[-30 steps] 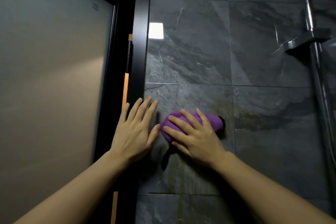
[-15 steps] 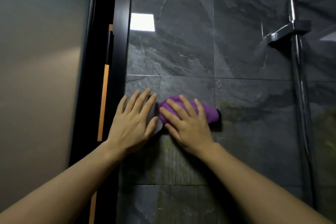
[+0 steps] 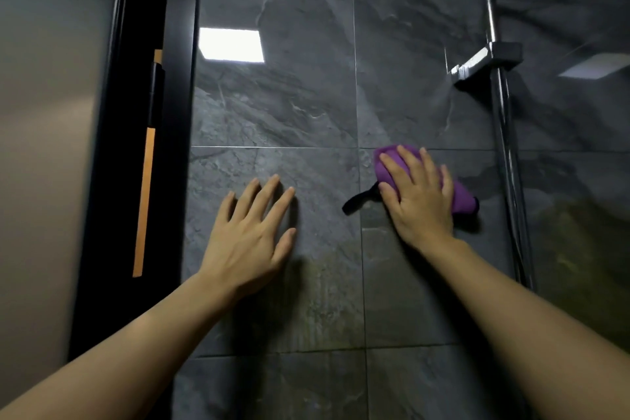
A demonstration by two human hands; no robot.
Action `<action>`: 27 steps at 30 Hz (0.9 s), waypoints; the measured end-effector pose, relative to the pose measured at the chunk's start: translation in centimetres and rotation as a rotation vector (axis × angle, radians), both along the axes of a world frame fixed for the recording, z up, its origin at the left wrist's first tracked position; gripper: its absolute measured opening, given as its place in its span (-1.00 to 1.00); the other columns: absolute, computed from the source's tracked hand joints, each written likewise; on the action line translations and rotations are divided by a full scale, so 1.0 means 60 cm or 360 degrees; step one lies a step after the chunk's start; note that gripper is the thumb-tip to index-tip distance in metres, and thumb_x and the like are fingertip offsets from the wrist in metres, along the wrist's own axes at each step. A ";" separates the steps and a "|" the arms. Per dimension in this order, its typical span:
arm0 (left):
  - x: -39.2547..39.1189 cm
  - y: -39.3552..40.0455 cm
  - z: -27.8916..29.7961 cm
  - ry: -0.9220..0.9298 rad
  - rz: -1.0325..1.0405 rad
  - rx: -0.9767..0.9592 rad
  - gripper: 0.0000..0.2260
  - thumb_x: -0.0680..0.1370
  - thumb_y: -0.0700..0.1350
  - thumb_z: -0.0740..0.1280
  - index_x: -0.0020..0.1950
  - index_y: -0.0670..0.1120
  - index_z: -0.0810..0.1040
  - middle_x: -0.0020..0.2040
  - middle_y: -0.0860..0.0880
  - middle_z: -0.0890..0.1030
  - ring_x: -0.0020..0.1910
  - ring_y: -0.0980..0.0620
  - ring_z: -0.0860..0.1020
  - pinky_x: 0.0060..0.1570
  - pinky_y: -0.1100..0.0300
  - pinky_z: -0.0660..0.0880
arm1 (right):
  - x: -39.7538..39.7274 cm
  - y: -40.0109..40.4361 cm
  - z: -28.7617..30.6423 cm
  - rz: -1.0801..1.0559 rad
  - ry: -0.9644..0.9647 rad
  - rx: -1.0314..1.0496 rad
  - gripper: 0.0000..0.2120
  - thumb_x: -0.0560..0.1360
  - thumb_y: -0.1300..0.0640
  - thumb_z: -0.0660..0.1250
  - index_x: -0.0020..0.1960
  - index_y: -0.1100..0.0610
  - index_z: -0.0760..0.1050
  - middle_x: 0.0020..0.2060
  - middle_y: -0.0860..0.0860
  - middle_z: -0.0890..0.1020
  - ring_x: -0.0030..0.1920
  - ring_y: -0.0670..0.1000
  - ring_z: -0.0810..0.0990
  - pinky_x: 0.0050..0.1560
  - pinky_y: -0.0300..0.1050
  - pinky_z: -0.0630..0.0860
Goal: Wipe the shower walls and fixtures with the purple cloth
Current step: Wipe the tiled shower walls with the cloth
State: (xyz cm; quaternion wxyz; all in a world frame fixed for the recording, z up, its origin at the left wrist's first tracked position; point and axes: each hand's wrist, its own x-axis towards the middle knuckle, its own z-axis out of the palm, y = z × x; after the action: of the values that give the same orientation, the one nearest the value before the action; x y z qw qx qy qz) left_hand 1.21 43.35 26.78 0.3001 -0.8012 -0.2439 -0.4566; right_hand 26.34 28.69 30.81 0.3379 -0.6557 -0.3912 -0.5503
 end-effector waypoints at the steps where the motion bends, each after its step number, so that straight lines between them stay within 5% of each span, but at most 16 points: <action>1: 0.004 -0.004 0.002 0.0008 0.0005 -0.0003 -0.41 0.59 0.24 -0.04 0.59 0.05 0.16 0.59 -0.09 0.18 0.55 -0.16 0.20 0.45 -0.19 0.19 | -0.007 0.005 -0.006 -0.0002 -0.0004 0.0027 -0.47 0.56 -0.20 -0.03 0.50 -0.12 0.26 0.52 -0.02 0.28 0.54 0.11 0.13 0.47 0.23 0.00; 10: 0.047 -0.040 0.016 0.0035 -0.0008 0.0006 -0.42 0.58 0.25 -0.07 0.58 0.10 0.16 0.59 -0.09 0.19 0.55 -0.17 0.20 0.45 -0.19 0.20 | -0.009 -0.005 -0.148 -0.0010 -0.0488 -0.0393 -0.52 0.58 -0.14 0.13 0.49 -0.13 0.28 0.50 -0.03 0.32 0.53 0.14 0.21 0.44 0.29 0.13; 20: 0.036 -0.041 -0.007 0.0049 0.0010 -0.0030 -0.42 0.59 0.23 -0.06 0.59 0.08 0.17 0.59 -0.09 0.18 0.55 -0.18 0.19 0.46 -0.19 0.20 | 0.039 -0.041 -0.090 -0.0007 0.0080 -0.0059 -0.49 0.58 -0.18 0.00 0.51 -0.14 0.21 0.52 -0.02 0.27 0.53 0.13 0.13 0.46 0.24 0.06; 27: 0.000 -0.013 -0.044 0.0034 0.0119 -0.0092 -0.40 0.57 0.23 -0.02 0.59 0.08 0.13 0.58 -0.09 0.23 0.54 -0.17 0.22 0.46 -0.18 0.20 | -0.027 0.009 -0.165 0.0018 -0.0353 -0.0274 -0.52 0.58 -0.14 0.11 0.48 -0.10 0.29 0.49 -0.01 0.33 0.52 0.15 0.20 0.44 0.27 0.13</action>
State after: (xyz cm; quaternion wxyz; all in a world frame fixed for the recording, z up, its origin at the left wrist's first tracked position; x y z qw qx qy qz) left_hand 1.22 42.59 24.12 0.2963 -0.8048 -0.2834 -0.4293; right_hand 24.70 29.23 20.93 0.2383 -0.6152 -0.4757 -0.5818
